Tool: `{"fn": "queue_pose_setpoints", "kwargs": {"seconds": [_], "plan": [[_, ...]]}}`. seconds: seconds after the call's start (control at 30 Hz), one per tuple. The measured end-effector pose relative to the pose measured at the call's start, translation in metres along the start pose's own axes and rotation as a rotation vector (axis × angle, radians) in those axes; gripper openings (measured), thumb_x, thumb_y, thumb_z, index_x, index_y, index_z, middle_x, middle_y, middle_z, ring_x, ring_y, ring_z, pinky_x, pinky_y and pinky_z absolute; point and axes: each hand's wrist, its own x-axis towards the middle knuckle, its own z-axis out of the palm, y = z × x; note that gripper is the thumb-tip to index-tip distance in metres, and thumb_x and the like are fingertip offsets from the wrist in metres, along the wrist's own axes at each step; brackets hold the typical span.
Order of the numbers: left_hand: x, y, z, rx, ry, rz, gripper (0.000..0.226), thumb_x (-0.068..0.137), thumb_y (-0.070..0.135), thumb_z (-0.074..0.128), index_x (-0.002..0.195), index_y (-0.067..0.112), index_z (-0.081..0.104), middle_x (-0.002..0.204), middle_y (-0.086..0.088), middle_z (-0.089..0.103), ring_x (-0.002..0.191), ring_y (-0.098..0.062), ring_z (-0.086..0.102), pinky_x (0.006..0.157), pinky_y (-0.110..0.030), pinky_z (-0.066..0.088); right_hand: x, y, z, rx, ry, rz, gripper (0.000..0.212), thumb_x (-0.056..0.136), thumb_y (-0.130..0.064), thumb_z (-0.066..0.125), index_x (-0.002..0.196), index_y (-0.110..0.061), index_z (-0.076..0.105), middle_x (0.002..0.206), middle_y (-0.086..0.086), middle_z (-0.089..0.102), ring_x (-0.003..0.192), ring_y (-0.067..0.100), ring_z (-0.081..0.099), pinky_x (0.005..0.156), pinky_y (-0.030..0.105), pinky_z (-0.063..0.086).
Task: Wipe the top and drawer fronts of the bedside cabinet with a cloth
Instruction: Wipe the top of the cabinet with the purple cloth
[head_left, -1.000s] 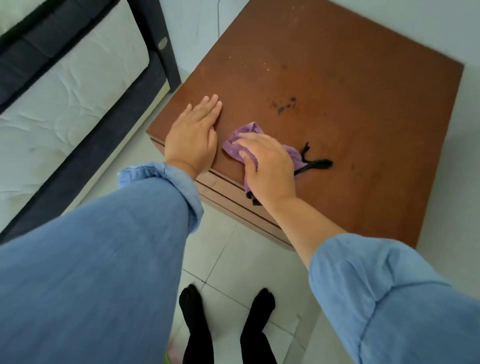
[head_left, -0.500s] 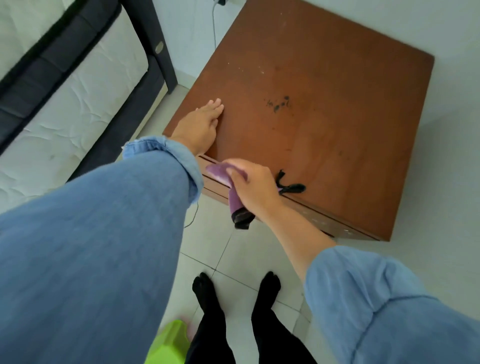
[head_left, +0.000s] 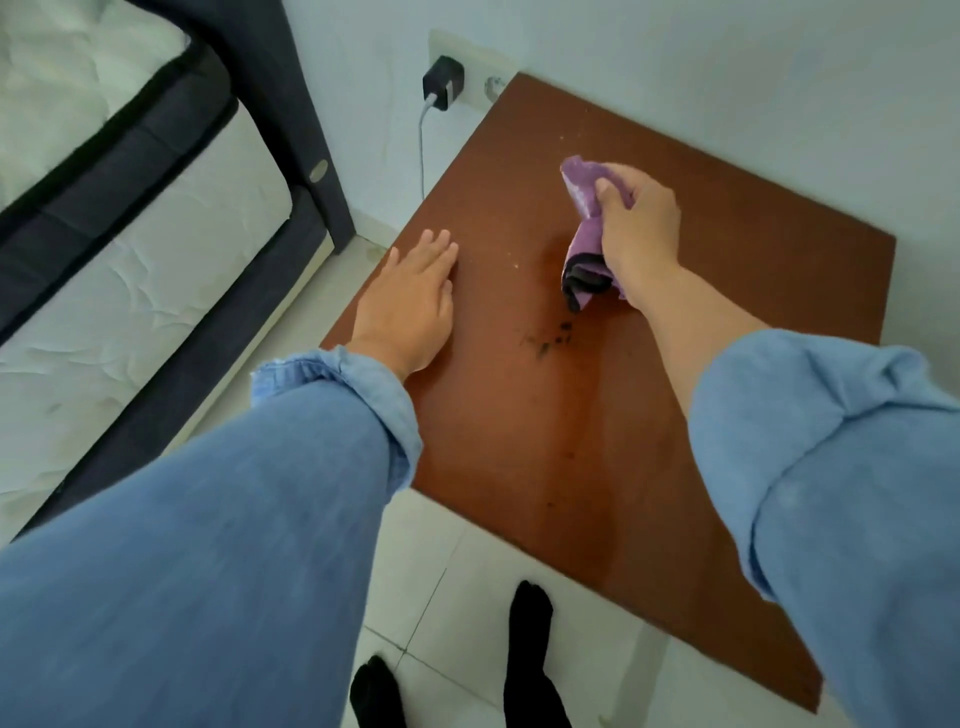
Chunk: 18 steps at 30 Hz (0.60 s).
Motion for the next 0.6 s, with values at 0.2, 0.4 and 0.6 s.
{"fn": "queue_pose_setpoints", "kwargs": {"seconds": [0.2,0.4,0.6], "plan": [[0.054,-0.01,0.014,-0.005,0.06,-0.012,0.049,0.1,0.018,0.029,0.149,0.016,0.029,0.157,0.001,0.024,0.146,-0.012,0.017,0.12,-0.031,0.005,0.108,0.013,0.002,-0.148,0.026,-0.159,0.028,0.094,-0.015,0.047,0.113,-0.016,0.067,0.11,-0.004,0.067,0.103,0.013,0.059,0.084,0.016,0.038],[0.061,-0.007,0.018,-0.01,0.101,-0.033,0.053,0.095,0.023,0.025,0.146,0.016,0.036,0.153,0.002,0.033,0.143,-0.012,0.024,0.119,-0.029,0.01,0.185,0.012,0.036,-0.213,-0.012,-0.263,0.028,0.093,-0.017,0.046,0.112,-0.013,0.066,0.112,0.003,0.068,0.105,0.018,0.059,0.083,0.017,0.037],[0.062,-0.006,0.016,-0.006,0.08,-0.039,0.054,0.094,0.025,0.022,0.146,0.017,0.036,0.153,0.003,0.032,0.143,-0.01,0.023,0.119,-0.029,0.012,0.208,0.024,0.066,-0.374,-0.082,-0.349,0.031,0.094,-0.021,0.045,0.115,-0.013,0.065,0.116,0.009,0.066,0.11,0.028,0.056,0.092,0.031,0.038]]}}
